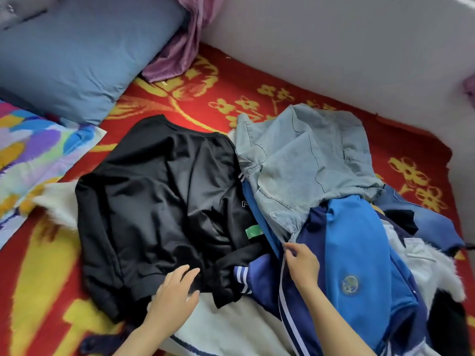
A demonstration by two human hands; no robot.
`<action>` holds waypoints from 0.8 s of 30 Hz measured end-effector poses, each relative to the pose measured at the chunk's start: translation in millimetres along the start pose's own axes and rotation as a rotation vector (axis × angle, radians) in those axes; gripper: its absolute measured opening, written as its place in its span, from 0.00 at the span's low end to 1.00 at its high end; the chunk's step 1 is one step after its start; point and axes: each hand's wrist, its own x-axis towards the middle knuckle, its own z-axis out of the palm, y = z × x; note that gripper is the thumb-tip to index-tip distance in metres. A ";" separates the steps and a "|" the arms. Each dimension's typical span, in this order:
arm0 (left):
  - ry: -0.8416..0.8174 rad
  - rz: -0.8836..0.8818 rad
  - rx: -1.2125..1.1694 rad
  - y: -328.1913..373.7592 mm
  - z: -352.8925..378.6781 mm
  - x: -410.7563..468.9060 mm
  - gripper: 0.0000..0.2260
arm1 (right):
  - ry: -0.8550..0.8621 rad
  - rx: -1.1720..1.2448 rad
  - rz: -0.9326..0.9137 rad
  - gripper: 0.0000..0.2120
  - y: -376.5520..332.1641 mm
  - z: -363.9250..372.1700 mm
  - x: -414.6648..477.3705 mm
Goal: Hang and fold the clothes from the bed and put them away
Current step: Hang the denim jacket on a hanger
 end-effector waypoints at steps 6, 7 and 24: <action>-0.038 0.011 -0.120 13.3 4.6 -33.7 0.19 | 0.148 0.347 0.165 0.07 -29.4 -13.4 -58.6; -0.038 0.025 -0.141 15.0 4.3 -40.5 0.19 | 0.139 0.374 0.171 0.08 -33.3 -13.3 -72.0; 0.034 0.006 -0.886 76.1 -49.3 -181.9 0.19 | -0.099 0.446 -0.215 0.18 -72.9 -55.5 -327.2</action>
